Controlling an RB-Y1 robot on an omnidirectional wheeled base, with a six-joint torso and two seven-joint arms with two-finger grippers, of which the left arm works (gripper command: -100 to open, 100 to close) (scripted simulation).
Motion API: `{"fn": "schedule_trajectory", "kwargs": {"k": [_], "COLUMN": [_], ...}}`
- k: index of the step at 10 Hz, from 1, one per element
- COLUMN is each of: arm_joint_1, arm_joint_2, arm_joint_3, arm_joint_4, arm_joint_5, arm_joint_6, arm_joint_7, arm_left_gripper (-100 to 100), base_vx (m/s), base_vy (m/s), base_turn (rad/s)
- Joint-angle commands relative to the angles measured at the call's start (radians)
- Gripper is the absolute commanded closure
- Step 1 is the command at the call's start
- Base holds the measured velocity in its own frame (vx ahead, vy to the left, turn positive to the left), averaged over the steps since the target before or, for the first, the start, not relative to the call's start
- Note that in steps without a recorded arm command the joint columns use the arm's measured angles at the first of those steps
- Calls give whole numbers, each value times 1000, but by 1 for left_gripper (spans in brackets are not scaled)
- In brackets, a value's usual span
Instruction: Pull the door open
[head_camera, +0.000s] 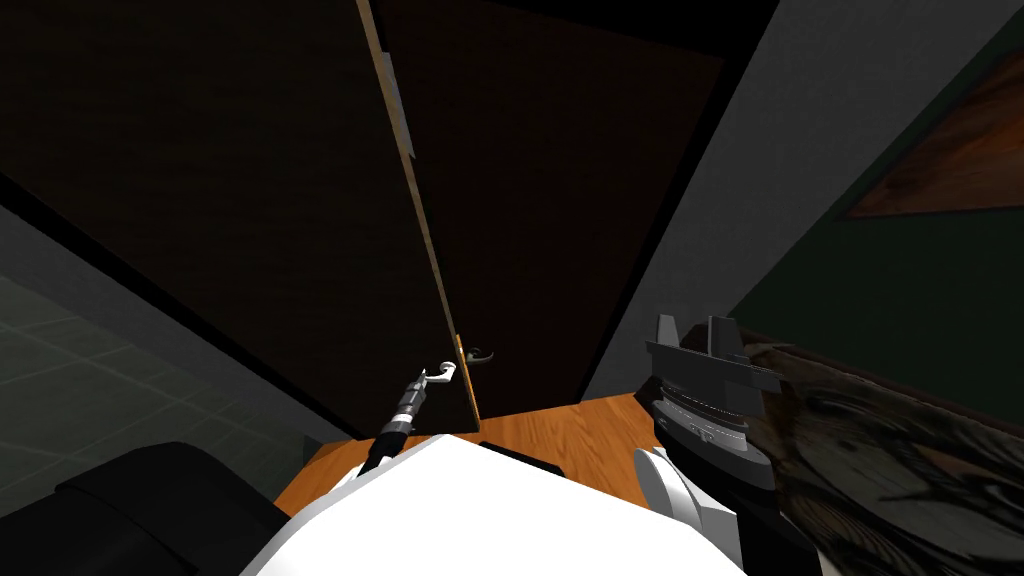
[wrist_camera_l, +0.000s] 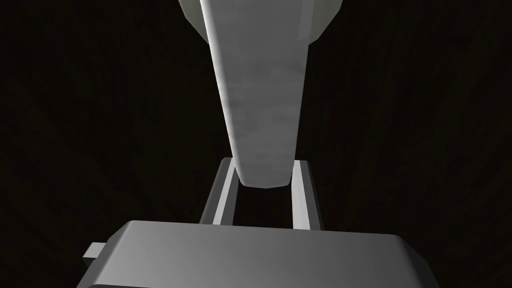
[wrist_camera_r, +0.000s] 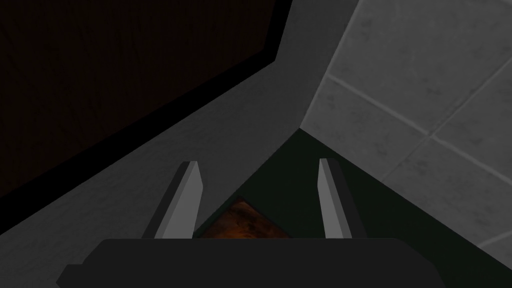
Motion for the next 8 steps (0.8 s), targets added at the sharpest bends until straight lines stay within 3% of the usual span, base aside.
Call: {"fn": "schedule_trajectory", "kwargs": {"k": [1,4,8], "arm_joint_1": [12,32,33], "arm_joint_2": [22,38,38], "arm_joint_3": [11,-24,-73], "arm_joint_4": [27,16,-1], "arm_joint_5": [4,-14,-37], "arm_joint_6": [-10,-45,-76], "arm_joint_7": [10,42,69], "arm_left_gripper": [100,100,100], "base_vx": [-176,-191,-129], "base_vy": [-42,-42,44], "base_turn": [-41,-109,-123]}}
